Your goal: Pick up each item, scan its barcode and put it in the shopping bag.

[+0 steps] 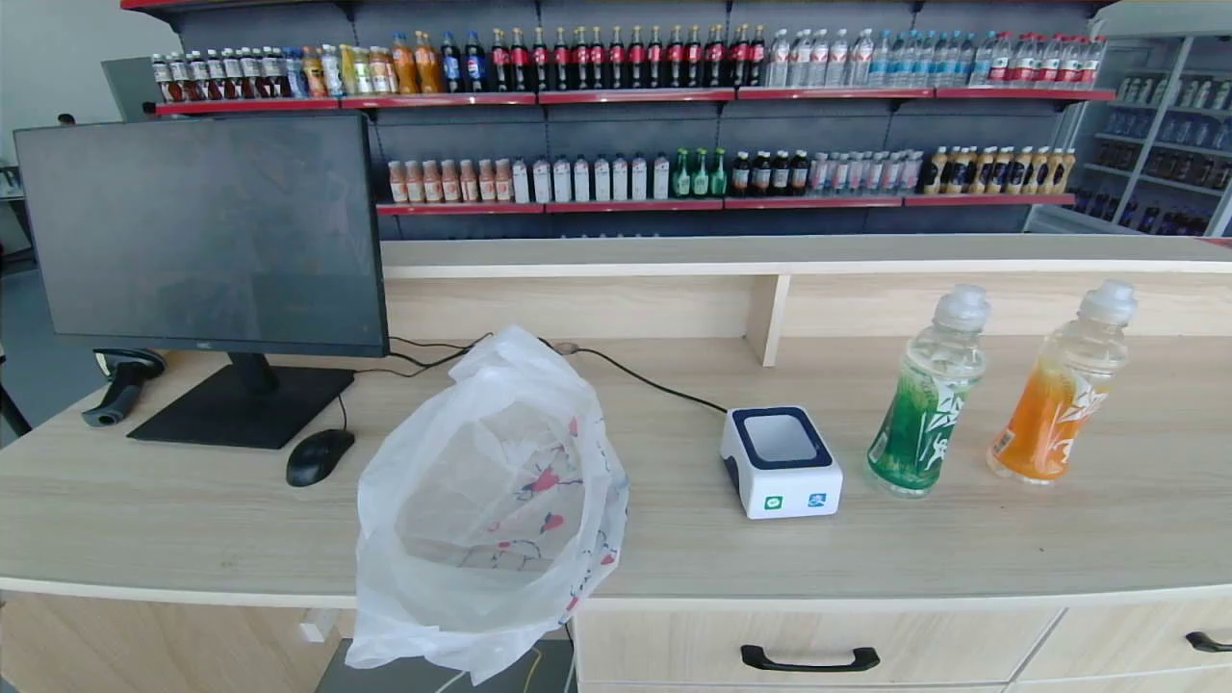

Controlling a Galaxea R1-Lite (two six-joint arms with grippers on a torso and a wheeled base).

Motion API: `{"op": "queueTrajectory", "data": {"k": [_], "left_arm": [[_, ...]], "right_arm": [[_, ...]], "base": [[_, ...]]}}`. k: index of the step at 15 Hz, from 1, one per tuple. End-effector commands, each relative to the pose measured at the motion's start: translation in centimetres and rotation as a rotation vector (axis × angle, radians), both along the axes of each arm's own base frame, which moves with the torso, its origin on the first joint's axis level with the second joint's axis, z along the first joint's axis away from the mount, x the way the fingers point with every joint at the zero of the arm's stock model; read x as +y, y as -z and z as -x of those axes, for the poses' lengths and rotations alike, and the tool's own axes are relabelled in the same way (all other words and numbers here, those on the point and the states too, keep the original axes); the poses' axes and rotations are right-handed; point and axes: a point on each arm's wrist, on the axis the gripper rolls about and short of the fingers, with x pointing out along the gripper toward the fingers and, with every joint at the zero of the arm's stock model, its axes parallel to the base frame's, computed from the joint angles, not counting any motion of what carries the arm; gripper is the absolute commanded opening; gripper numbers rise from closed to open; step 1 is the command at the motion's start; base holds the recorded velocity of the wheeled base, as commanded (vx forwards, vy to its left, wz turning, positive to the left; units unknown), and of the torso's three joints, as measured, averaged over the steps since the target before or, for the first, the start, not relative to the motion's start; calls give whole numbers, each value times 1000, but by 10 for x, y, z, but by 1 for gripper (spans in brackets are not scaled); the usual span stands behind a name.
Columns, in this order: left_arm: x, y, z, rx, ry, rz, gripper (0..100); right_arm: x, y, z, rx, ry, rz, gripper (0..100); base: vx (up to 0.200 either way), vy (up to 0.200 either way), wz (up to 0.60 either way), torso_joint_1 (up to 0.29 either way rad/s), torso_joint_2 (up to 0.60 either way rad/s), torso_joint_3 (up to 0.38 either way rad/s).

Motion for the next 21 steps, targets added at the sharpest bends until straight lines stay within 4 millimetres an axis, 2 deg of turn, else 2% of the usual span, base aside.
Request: {"op": "queueTrajectory", "data": {"k": [1,4,5,7,10,11,14,16,19,21], "left_arm": [[0,0,0,-1,-1,1,100],[0,0,0,-1,-1,1,100],[0,0,0,-1,-1,1,100],[0,0,0,-1,-1,1,100],[0,0,0,-1,-1,1,100],[0,0,0,-1,-1,1,100],[0,0,0,-1,-1,1,100],[0,0,0,-1,-1,1,100],[0,0,0,-1,-1,-1,100],[0,0,0,-1,-1,1,100]], "right_arm": [[0,0,0,-1,0,-1,100],[0,-1,0,-8,1,14,100],[0,-8,1,-59,2,11,100],[0,-45,12,-189,-4,13,100],[0,-61,25,-134,-15,14,100],[0,-76,24,-100,-16,15,100],[0,-117,6,-39,-14,14,100],[0,-134,-16,12,-25,12,100],[1,-126,-47,82,-41,18,100],[1,-126,-60,91,-43,22,100]], "base": [[0,0,0,0,0,0],[0,0,0,0,0,0],[0,0,0,0,0,0],[0,0,0,0,0,0],[0,0,0,0,0,0],[0,0,0,0,0,0],[0,0,0,0,0,0],[0,0,0,0,0,0],[0,0,0,0,0,0],[0,0,0,0,0,0]]}}
